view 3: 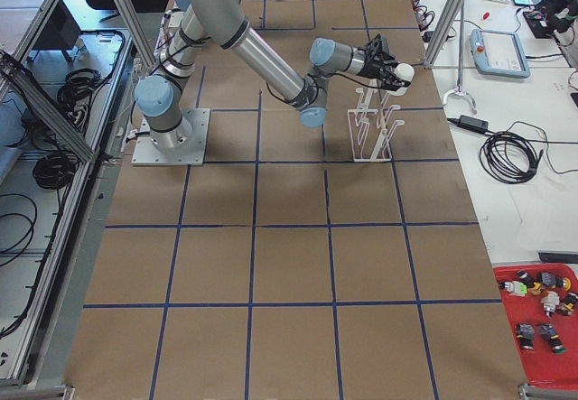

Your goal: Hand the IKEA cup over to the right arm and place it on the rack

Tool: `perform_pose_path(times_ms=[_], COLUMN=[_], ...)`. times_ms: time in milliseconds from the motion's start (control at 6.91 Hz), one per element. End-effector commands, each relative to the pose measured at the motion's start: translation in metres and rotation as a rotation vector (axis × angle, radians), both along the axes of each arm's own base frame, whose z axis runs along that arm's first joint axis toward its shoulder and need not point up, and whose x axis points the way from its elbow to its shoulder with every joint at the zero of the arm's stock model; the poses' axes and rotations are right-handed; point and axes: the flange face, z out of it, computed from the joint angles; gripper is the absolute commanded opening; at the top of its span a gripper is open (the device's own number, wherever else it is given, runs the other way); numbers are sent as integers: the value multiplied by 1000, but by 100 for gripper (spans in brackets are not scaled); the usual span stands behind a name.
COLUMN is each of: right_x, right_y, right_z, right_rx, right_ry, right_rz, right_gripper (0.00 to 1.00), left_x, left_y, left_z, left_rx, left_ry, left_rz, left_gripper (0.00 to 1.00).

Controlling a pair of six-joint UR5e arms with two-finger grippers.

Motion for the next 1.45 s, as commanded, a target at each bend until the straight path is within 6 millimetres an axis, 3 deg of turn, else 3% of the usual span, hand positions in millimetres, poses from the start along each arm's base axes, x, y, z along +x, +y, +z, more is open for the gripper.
perform_pose_path(times_ms=[0, 145, 289, 723, 1013, 1302], right_x=[1, 0, 0, 2, 19, 59], right_y=[1, 0, 0, 1, 8, 32], right_z=[-6, -4, -3, 14, 57, 114], right_rx=[23, 21, 17, -16, -52, -108], right_ry=[-10, -10, -9, 2, -3, -2], right_rz=[-3, -3, -3, 5, 31, 88], right_gripper=[100, 100, 100, 100, 100, 100], left_x=[72, 97, 104, 104, 103, 98], left_y=[43, 51, 55, 53, 52, 60], left_z=[-36, -55, -71, -87, -120, -157], left_rx=[34, 26, 4, 2, -14, -36], left_ry=[-5, -4, -21, -12, -19, -33], left_rz=[-25, -35, -67, -63, -61, -59], left_gripper=[99, 99, 99, 99, 98, 99])
